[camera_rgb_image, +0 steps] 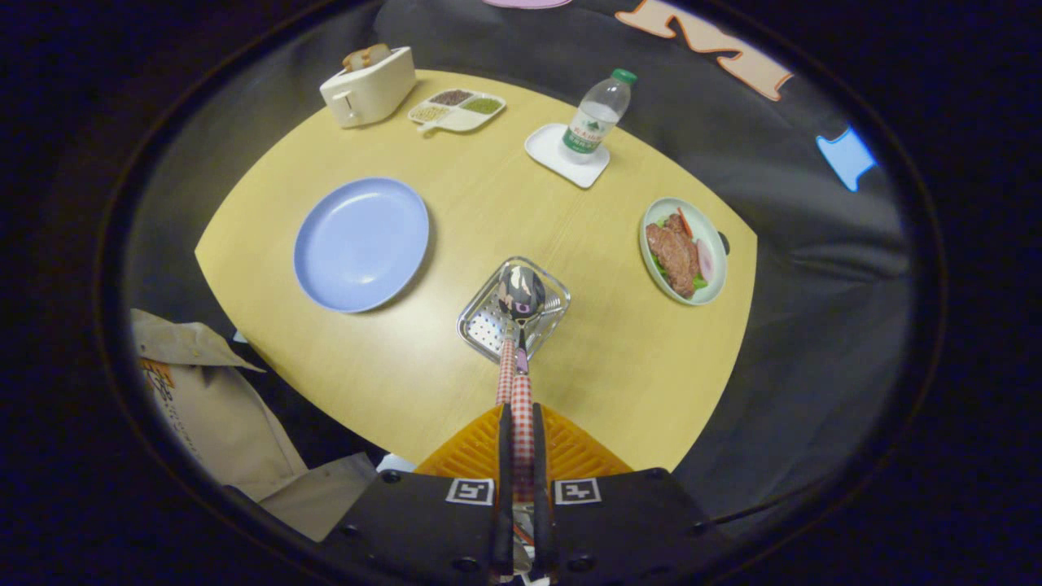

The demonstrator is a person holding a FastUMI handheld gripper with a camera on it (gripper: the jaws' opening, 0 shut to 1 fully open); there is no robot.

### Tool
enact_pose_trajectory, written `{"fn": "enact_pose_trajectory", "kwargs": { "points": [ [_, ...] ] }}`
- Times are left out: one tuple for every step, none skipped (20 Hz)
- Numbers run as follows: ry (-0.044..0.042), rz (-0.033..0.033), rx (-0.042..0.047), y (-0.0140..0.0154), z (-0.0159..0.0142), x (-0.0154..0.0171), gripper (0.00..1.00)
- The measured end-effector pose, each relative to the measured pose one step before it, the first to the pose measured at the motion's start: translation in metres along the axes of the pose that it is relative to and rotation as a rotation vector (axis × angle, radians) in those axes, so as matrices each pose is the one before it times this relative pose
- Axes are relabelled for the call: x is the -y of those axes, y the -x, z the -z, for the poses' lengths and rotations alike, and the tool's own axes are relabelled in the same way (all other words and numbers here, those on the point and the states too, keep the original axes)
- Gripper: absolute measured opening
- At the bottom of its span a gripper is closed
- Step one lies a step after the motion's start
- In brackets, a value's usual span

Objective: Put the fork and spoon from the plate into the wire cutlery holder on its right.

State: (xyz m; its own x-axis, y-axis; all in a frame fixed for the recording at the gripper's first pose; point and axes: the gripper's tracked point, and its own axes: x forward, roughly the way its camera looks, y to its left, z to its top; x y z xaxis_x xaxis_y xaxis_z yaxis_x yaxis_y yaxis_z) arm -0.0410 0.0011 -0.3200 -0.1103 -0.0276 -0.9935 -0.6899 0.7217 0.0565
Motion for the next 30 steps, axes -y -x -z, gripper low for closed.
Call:
{"fn": "enact_pose_trajectory", "kwargs": {
  "points": [
    [0.00723, -0.00711, -0.0227, -0.00352, -0.00174, 0.00129, 0.14],
    [0.00553, -0.00605, -0.01608, -0.00443, -0.00033, 0.00071, 0.15],
    [0.0057, -0.00942, -0.01377, -0.00359, -0.0028, 0.00016, 0.16],
    [-0.00191, -0.01463, -0.01828, -0.00354, -0.0007, -0.00023, 0.16],
    [-0.00173, -0.00641, -0.00223, -0.00389, -0.00385, 0.00059, 0.17],
    [-0.00407, 0.00382, -0.0014, 0.0003, -0.00171, 0.00272, 0.17],
    [-0.00333, 0.01149, 0.00895, 0.00043, -0.00354, 0.00331, 0.18],
    [-0.01179, 0.00185, 0.01909, 0.00069, -0.00353, 0.00145, 0.22],
    [-0.01966, -0.00371, 0.031, 0.00298, -0.00554, 0.00039, 0.27],
    [-0.02195, -0.0015, 0.04372, 0.00588, -0.00493, 0.00039, 0.31],
    [-0.02817, 0.0015, 0.05148, 0.007, -0.00711, 0.00097, 0.41],
    [-0.03891, 0.0009, 0.05732, 0.00706, -0.00605, -0.0009, 0.51],
    [-0.0479, 0.01703, 0.06733, 0.01255, -0.01003, 0.00213, 0.6],
    [-0.04916, 0.00216, 0.06878, 0.00506, -0.00643, 0.00069, 0.7],
    [-0.04737, 0.00723, 0.07208, 0.00913, -0.00854, -0.001, 0.8],
    [-0.0478, 0.01494, 0.08247, 0.01057, -0.00618, -0.00005, 0.89],
    [-0.03591, 0.00579, 0.06193, 0.0095, -0.0062, -0.00141, 0.99],
    [-0.03601, 0.00508, 0.0755, 0.01123, -0.0066, -0.00363, 0.99],
    [-0.03097, 0.00322, 0.0793, 0.01135, -0.0094, -0.00383, 0.99],
    [-0.02969, 0.00488, 0.07992, 0.01179, -0.00738, -0.00369, 0.99],
    [-0.03088, 0.00619, 0.07396, 0.00948, -0.00899, -0.00333, 0.99],
    [-0.032, 0.00668, 0.06707, 0.01199, -0.00455, -0.00376, 0.99],
    [-0.03035, 0.00595, 0.05742, 0.01697, -0.00804, -0.00106, 0.99],
    [-0.02727, 0.00994, 0.05798, 0.01205, -0.00484, -0.00038, 0.99],
    [-0.02575, 0.01594, 0.05989, 0.01084, -0.00615, 0.00057, 0.99],
    [-0.02067, 0.01041, 0.05443, 0.00631, -0.00686, -0.00234, 0.99],
    [-0.02151, 0.01417, 0.0593, 0.00802, -0.00808, 0.00066, 0.99],
    [-0.02244, 0.00623, 0.04524, 0.00827, -0.00454, -0.00121, 0.99],
    [-0.02493, 0.00614, 0.03258, 0.00683, -0.00382, 0.00051, 0.99],
    [-0.02123, 0.00462, 0.03721, 0.00644, -0.00253, -0.00051, 0.99]
  ]
}}
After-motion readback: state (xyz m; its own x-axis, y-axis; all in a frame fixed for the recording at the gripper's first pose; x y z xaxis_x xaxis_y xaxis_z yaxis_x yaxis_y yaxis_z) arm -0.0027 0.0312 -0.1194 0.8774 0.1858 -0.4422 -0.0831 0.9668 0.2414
